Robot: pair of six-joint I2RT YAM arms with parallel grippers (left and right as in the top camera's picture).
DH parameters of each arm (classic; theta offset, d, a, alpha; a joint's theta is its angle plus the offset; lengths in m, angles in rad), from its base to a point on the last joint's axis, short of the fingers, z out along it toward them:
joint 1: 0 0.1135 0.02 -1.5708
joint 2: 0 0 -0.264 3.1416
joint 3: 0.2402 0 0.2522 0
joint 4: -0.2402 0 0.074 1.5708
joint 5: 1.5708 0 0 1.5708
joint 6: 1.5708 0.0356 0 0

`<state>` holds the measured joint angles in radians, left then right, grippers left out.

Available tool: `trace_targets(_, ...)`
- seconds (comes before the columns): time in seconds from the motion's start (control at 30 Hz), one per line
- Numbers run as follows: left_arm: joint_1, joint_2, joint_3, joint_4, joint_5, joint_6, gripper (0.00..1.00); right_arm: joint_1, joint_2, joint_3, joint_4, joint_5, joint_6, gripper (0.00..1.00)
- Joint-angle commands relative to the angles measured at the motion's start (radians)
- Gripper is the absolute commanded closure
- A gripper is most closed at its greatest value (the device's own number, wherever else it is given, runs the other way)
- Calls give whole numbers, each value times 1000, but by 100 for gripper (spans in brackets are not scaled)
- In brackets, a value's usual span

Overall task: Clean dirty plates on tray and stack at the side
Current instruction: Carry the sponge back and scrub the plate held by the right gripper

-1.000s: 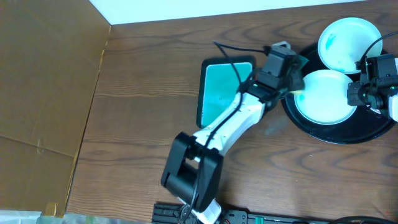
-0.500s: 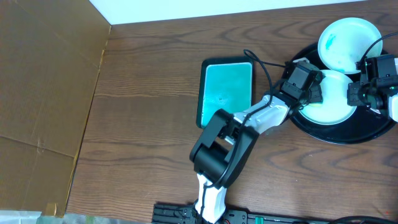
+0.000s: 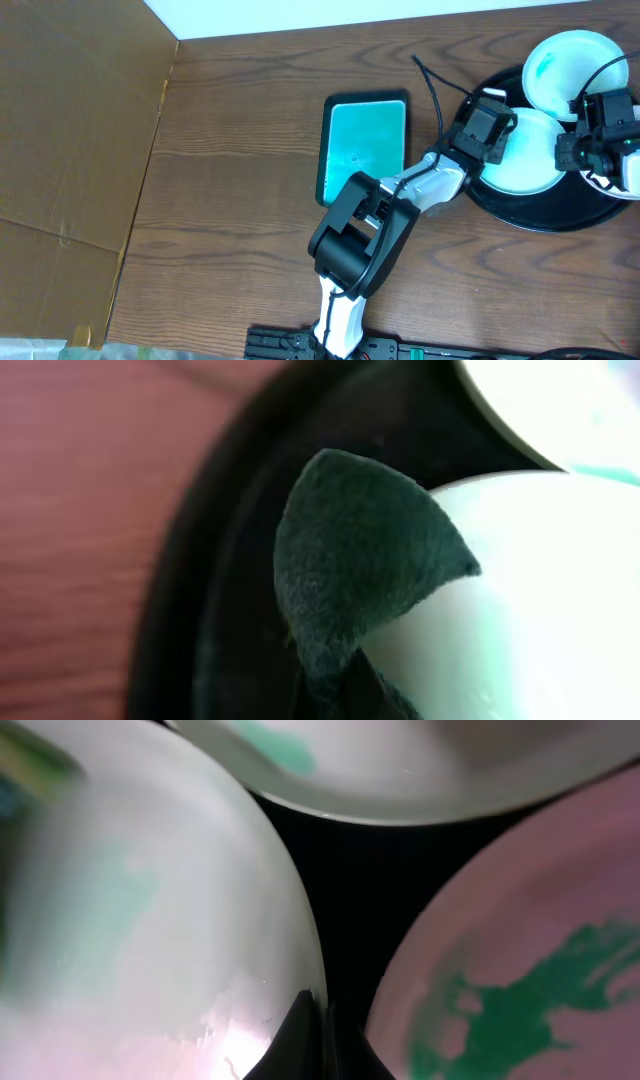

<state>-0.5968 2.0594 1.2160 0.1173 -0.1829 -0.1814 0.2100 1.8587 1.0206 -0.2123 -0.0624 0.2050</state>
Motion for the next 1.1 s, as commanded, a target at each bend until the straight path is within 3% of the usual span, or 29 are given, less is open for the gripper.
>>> trace_targets(0.0, 34, -6, -9, 6, -153, 98, 93, -6, 27, 6, -14, 50, 7, 99)
trace_targets(0.1, 31, -66, -9, 18, -39, 89, 93, -6, 27, 6, -17, 50, 7, 99)
trace_targets(0.33, 27, -102, -10, 77, 424, -81, 93, -6, 27, 6, -16, 50, 7, 99)
trace_targets(0.37, 26, -94, -10, 80, 439, -95, 93, -6, 27, 6, -16, 50, 7, 99)
trace_targets(0.57, 25, -3, -10, 109, 427, -117, 93, -6, 27, 6, -16, 50, 7, 99)
trace_targets(0.73, 37, 71, -10, 111, 282, -77, 93, -6, 27, 6, -16, 50, 7, 99)
trace_targets(0.93, 87, 90, -10, 117, 225, -24, 93, -6, 27, 6, -19, 50, 7, 99)
trace_targets(1.07, 126, 89, -10, 85, 48, 39, 93, -6, 27, 6, -24, 50, 0, 99)
